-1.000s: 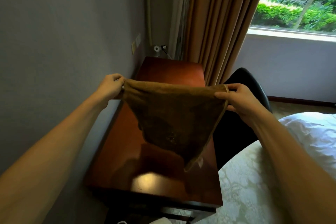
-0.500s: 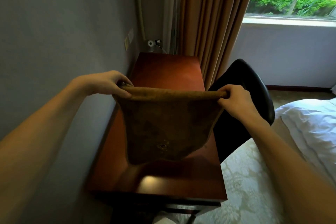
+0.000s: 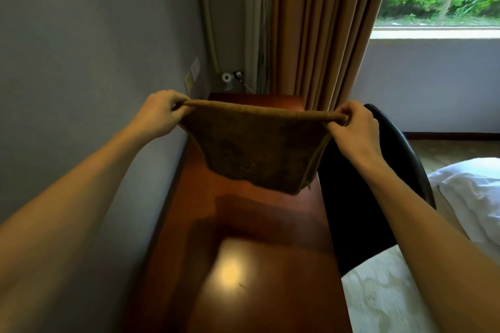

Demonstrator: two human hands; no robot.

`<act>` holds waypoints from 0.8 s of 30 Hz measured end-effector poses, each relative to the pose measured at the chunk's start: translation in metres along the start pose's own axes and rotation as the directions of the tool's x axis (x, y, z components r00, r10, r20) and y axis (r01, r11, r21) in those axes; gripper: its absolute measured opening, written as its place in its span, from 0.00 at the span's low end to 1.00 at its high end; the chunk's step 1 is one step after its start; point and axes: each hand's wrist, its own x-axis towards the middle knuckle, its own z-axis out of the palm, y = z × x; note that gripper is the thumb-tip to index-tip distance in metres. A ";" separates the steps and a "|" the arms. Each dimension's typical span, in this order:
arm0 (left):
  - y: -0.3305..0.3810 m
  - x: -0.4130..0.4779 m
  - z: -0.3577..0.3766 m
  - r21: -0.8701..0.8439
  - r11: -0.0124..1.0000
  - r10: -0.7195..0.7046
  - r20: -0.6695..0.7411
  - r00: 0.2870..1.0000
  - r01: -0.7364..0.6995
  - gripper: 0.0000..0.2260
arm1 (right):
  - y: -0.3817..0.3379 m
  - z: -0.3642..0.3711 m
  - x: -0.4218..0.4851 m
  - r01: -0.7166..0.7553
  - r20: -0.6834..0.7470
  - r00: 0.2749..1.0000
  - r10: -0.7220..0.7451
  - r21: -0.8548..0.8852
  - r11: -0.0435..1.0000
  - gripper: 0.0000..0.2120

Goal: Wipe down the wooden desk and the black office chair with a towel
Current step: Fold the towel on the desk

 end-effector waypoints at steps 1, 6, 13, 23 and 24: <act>-0.004 0.000 0.001 -0.033 0.999 -0.016 -0.001 1.000 0.016 0.08 | 0.001 0.001 0.002 0.010 -0.012 1.000 -0.009 0.031 0.999 0.07; -0.028 -0.024 0.028 -0.112 0.990 -0.067 0.172 0.983 0.087 0.08 | 0.028 0.010 -0.018 0.121 0.152 0.982 -0.108 -0.078 0.990 0.08; -0.062 -0.106 0.107 -0.189 0.941 -0.087 0.669 0.738 0.282 0.13 | 0.099 0.023 -0.116 0.138 0.612 0.781 0.121 -0.359 0.923 0.04; -0.064 -0.201 0.184 0.067 0.960 -0.096 0.991 0.095 0.273 0.13 | 0.168 0.033 -0.209 0.068 0.886 0.171 0.431 -0.447 0.892 0.05; -0.068 -0.202 0.187 0.049 0.956 -0.100 0.981 0.165 0.290 0.13 | 0.170 0.037 -0.209 0.074 0.871 0.248 0.425 -0.455 0.888 0.07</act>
